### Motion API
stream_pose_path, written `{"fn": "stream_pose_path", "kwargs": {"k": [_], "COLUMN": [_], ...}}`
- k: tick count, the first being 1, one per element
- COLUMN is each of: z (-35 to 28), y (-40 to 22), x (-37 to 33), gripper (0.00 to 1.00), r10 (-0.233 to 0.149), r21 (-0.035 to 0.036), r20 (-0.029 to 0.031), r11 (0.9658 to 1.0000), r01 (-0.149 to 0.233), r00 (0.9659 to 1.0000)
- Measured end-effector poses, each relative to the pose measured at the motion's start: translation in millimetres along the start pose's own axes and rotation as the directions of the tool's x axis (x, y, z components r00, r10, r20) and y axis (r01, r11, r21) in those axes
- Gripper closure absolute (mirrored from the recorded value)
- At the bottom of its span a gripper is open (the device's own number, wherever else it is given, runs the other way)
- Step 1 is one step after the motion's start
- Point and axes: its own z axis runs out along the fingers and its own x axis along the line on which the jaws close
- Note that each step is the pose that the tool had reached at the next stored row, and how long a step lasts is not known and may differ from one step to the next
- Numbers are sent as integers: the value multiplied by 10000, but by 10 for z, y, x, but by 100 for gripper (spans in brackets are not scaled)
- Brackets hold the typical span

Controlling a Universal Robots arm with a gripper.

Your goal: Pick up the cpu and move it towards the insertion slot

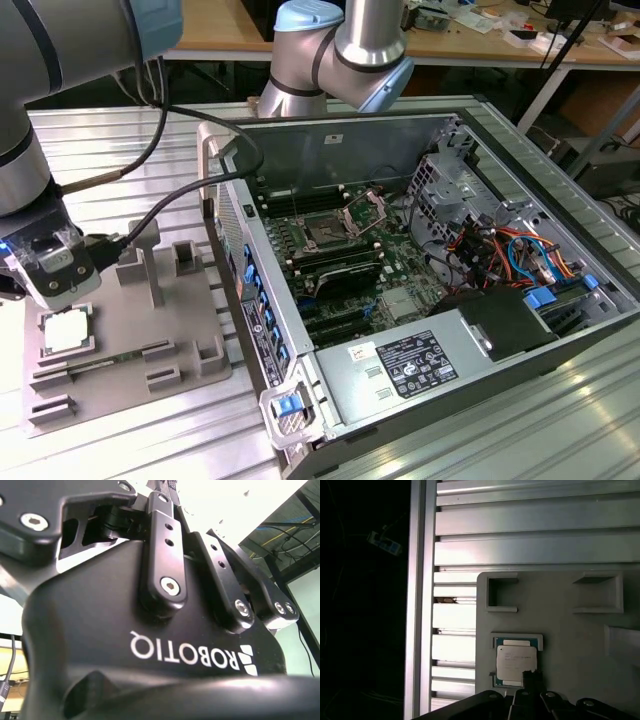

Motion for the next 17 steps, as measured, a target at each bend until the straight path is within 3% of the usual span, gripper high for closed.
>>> {"fn": "stream_pose_path", "kwargs": {"k": [4,17], "z": [46,100], "y": [-13,-57], "x": [11,20], "gripper": [89,89], "r10": [0,0], "r21": [-1,-1], "r20": [2,3], "r11": [10000,10000], "r01": [0,0], "r00": [10000,10000]}}
